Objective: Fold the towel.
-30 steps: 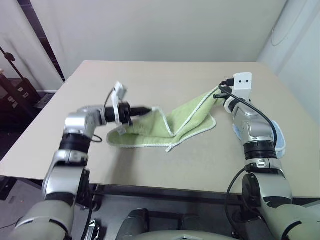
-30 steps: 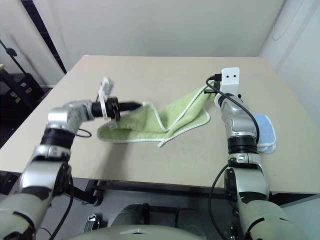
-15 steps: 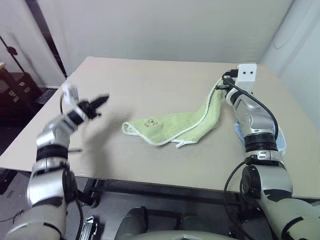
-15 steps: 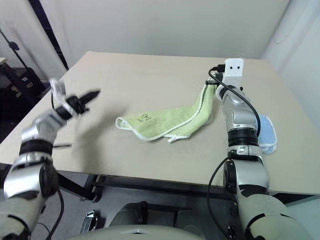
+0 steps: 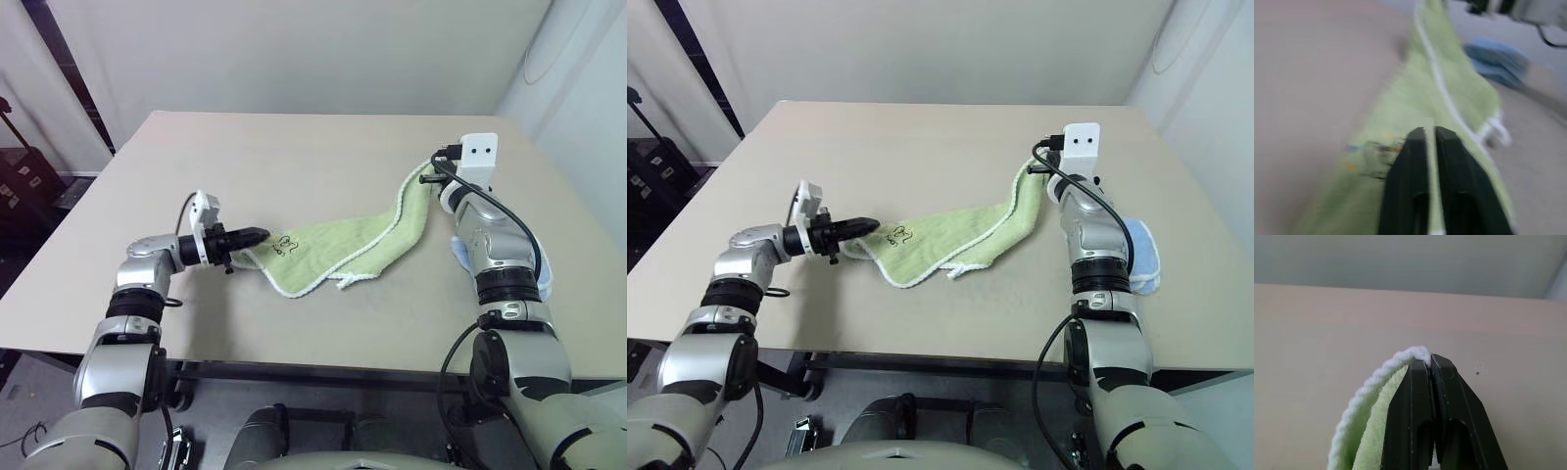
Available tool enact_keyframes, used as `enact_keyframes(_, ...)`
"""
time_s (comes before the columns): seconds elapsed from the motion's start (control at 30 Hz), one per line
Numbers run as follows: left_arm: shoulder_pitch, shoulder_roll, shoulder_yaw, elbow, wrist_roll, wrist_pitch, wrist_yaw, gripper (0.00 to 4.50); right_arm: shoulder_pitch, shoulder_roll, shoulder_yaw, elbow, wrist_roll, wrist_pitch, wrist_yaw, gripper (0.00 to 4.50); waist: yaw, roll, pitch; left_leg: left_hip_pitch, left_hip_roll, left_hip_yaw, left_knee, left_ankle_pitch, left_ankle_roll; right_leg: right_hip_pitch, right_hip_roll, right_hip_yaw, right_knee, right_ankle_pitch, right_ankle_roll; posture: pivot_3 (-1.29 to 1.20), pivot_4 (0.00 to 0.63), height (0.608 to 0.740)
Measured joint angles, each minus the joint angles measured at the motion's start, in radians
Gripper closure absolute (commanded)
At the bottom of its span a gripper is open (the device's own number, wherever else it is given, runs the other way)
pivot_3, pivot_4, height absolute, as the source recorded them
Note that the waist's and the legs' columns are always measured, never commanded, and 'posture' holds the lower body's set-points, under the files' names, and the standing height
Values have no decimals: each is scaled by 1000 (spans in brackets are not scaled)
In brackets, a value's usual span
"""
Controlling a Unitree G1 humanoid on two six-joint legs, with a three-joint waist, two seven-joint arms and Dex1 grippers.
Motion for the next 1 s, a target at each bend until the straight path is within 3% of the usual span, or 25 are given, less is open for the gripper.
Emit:
enact_keyframes(0.23,139,-44,-125,-189,42,-1,-20,692,10,2,2,-24,-1,18,-1,4500,0,1,0,2,0,-1,3,0,0,2,0,0,0,-1,-5,0,0,709)
enact_keyframes(0.5,122,-97,-258,-84,228,-312,128,692,28,-4,5,-40,-3,30,-10,4500,13,4,-2,2,0,-1,3,0,0,2,0,0,0,1,-2,0,0,709)
enact_keyframes(0.67,71,-128,-271,35,255,-387,155,692,32,-6,7,-50,-3,35,-16,4500,28,10,-6,9,0,-1,4,0,0,7,-1,-2,0,-1,-6,0,0,709)
enact_keyframes(0.8,50,-123,-270,70,259,-358,135,1579,53,-7,6,-77,-2,41,-21,4500,23,11,-7,14,0,-2,4,-2,-3,11,-1,-2,0,0,-8,0,0,709)
enact_keyframes(1.0,28,-66,-264,75,259,-284,76,3680,63,-10,4,-85,-2,50,-26,4500,-2,14,-9,16,0,-3,3,-1,-2,11,-1,-2,-1,0,-9,0,0,709)
